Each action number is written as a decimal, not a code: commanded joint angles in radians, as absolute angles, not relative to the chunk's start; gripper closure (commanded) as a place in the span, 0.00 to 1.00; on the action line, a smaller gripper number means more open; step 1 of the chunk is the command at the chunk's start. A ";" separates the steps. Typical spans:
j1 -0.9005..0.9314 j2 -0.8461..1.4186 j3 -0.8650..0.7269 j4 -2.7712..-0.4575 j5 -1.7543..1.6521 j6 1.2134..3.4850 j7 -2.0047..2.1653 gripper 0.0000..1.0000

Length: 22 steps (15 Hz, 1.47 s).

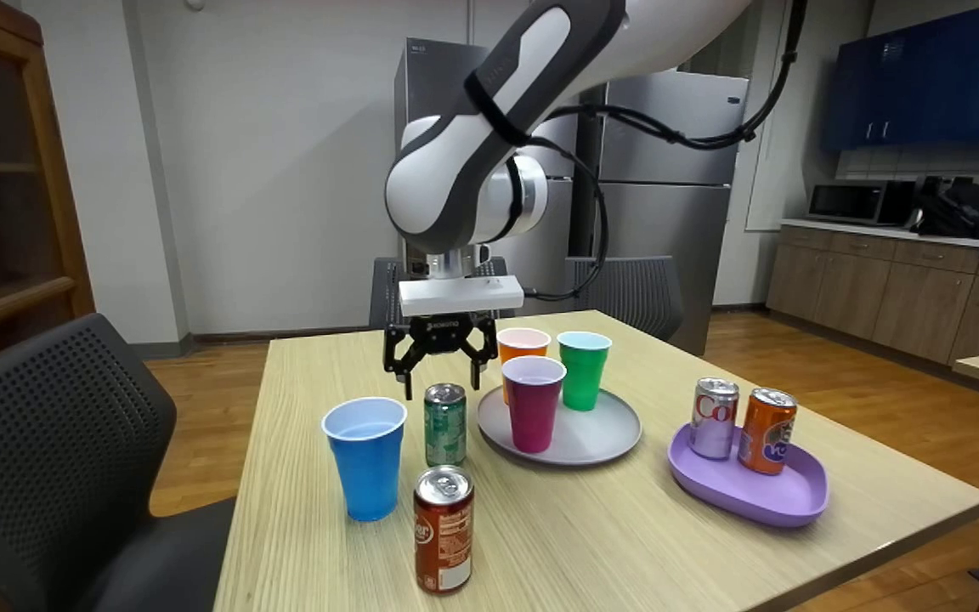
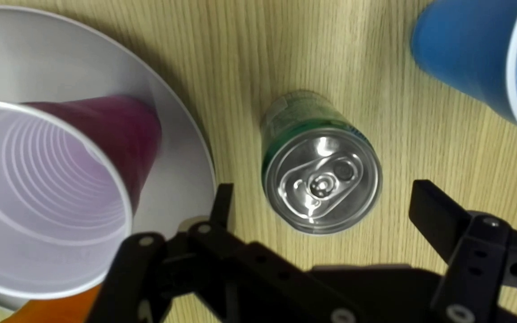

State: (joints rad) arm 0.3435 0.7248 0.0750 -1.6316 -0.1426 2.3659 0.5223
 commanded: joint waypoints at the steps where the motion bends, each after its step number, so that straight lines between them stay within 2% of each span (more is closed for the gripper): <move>1: 0.357 0.758 0.058 -1.566 -0.114 2.304 0.489 0.00; 19: 0.353 0.748 0.064 -1.596 -0.091 2.282 0.456 0.00; 20: 0.354 0.746 0.063 -1.598 -0.092 2.281 0.457 0.25; 22: 0.355 0.742 0.063 -1.602 -0.093 2.282 0.459 0.34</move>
